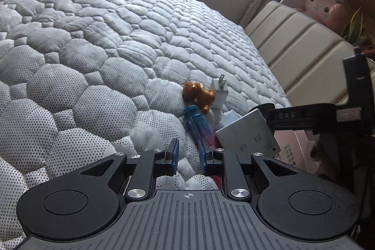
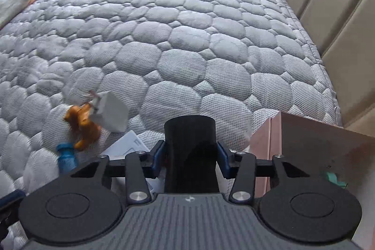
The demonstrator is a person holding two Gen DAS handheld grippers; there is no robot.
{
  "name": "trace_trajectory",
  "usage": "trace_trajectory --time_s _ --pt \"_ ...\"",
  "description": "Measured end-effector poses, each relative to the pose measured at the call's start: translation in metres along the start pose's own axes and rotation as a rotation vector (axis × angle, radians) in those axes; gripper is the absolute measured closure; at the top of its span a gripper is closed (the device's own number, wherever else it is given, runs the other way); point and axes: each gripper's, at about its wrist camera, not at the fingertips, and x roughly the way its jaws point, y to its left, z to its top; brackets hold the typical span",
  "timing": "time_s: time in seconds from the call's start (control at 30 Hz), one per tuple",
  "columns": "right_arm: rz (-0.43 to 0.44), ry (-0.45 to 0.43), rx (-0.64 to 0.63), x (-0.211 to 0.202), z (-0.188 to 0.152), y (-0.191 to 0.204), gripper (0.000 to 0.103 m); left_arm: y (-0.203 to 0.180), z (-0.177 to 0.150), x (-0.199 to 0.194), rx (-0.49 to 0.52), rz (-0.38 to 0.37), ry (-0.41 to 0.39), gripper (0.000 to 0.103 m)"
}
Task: Organize rigid objects
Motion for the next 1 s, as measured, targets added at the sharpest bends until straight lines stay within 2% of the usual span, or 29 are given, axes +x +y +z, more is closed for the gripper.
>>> trace_trajectory --time_s 0.13,0.27,0.4,0.47,0.57,0.7,0.77,0.83,0.9,1.0 --pt "0.084 -0.039 -0.044 -0.040 -0.028 0.012 0.057 -0.008 -0.005 0.000 0.023 -0.006 0.012 0.083" --pt "0.188 -0.024 -0.048 -0.071 -0.060 0.016 0.057 -0.015 -0.009 0.000 0.050 -0.010 0.018 0.083" --pt "0.221 -0.028 -0.077 -0.092 -0.098 0.021 0.057 -0.020 -0.012 -0.001 0.063 -0.015 0.017 0.083" --pt "0.200 -0.044 -0.069 -0.100 -0.115 0.017 0.057 -0.022 -0.013 0.000 0.070 -0.011 0.017 0.083" --pt "0.100 -0.106 -0.070 -0.113 -0.143 0.007 0.057 -0.026 -0.016 0.001 0.098 -0.005 0.009 0.083" --pt "0.019 -0.134 -0.014 -0.125 -0.178 -0.023 0.057 -0.032 -0.018 -0.007 0.146 -0.023 -0.062 0.083" --pt "-0.023 -0.148 0.028 -0.128 -0.194 -0.042 0.057 -0.041 -0.021 -0.012 0.218 -0.071 -0.078 0.083" --pt "-0.104 -0.183 0.036 -0.131 -0.212 -0.057 0.057 -0.061 -0.028 -0.014 0.350 -0.116 -0.065 0.083" --pt "-0.166 -0.208 0.032 -0.129 -0.226 -0.070 0.057 -0.087 -0.042 -0.013 0.507 -0.112 -0.056 0.083" --pt "-0.152 -0.213 0.040 -0.122 -0.242 -0.084 0.053 -0.120 -0.066 -0.002 0.688 -0.083 0.015 0.078"
